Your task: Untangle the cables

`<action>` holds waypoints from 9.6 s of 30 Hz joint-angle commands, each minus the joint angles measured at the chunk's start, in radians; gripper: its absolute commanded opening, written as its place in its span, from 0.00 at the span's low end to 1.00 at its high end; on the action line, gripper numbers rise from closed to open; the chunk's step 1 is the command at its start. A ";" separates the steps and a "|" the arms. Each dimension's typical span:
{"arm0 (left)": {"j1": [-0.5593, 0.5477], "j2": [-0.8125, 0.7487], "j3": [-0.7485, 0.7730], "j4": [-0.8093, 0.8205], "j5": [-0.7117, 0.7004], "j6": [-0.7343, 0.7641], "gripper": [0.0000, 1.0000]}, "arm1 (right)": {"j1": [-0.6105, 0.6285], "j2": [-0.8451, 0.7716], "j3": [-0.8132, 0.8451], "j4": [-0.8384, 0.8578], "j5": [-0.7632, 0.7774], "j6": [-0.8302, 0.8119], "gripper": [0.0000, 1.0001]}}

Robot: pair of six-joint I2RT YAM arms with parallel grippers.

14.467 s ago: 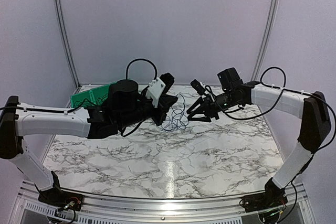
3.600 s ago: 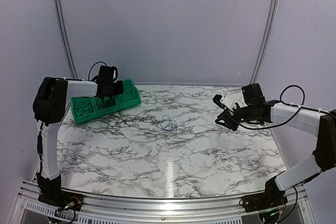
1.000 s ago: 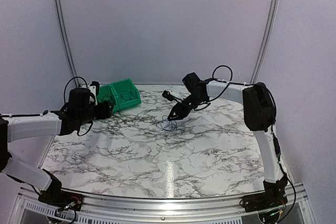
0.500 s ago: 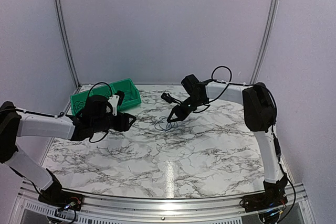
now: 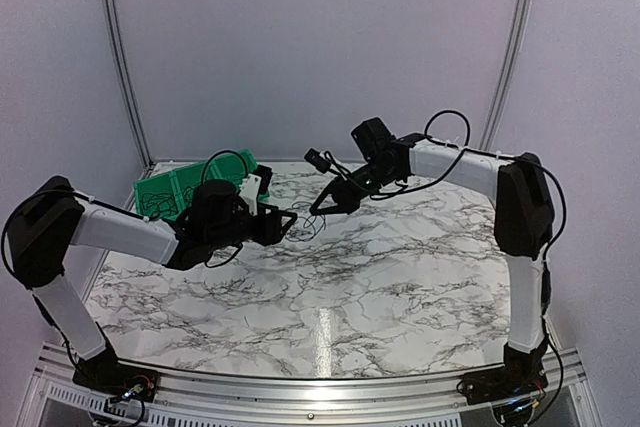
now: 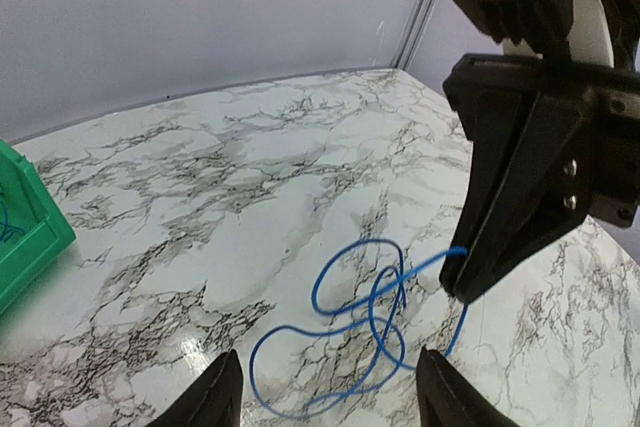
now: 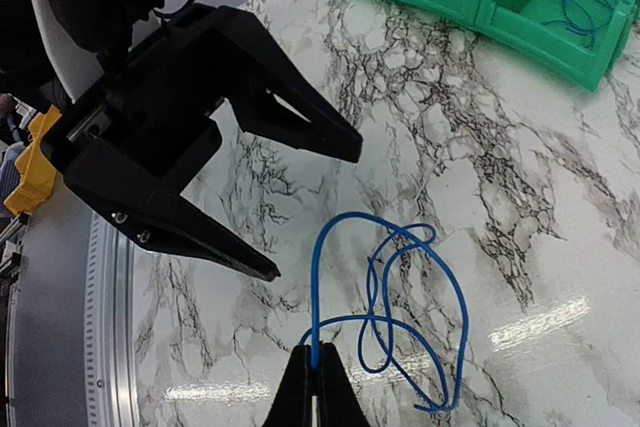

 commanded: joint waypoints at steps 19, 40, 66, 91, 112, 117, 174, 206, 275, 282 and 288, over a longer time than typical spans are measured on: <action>-0.021 0.280 0.106 0.570 -0.036 -0.176 0.43 | 0.059 -0.165 -0.119 0.037 -0.157 -0.002 0.00; -0.028 0.218 -0.114 0.638 -0.120 -0.249 0.45 | 0.059 -0.187 -0.120 0.004 -0.114 -0.059 0.00; -0.023 0.288 -0.059 0.560 0.168 -0.254 0.42 | 0.060 -0.191 -0.138 -0.013 -0.076 -0.085 0.00; 0.028 0.346 -0.143 0.504 -0.148 -0.429 0.00 | -0.088 -0.379 -0.035 -0.137 -0.094 -0.154 0.00; 0.096 0.051 -0.336 0.498 -0.306 -0.372 0.00 | -0.153 -0.467 -0.445 -0.073 0.222 -0.300 0.00; 0.108 -0.099 -0.398 0.498 -0.382 -0.331 0.00 | -0.153 -0.428 -0.518 -0.057 0.383 -0.300 0.00; 0.388 -0.454 -0.436 0.225 -0.310 -0.203 0.00 | -0.025 -0.336 -0.628 -0.066 0.525 -0.352 0.31; 0.280 -0.334 -0.409 0.218 -0.035 -0.279 0.00 | 0.162 -0.049 -0.218 0.118 0.373 -0.107 0.41; -0.096 0.588 0.878 -1.351 0.076 0.857 0.18 | -0.118 -0.455 -0.739 0.189 0.317 -0.318 0.41; -0.067 0.575 0.896 -1.345 0.065 0.768 0.00 | -0.118 -0.439 -0.728 0.183 0.321 -0.319 0.40; 0.000 0.459 0.858 -1.244 0.054 0.683 0.00 | -0.118 -0.444 -0.725 0.185 0.341 -0.314 0.40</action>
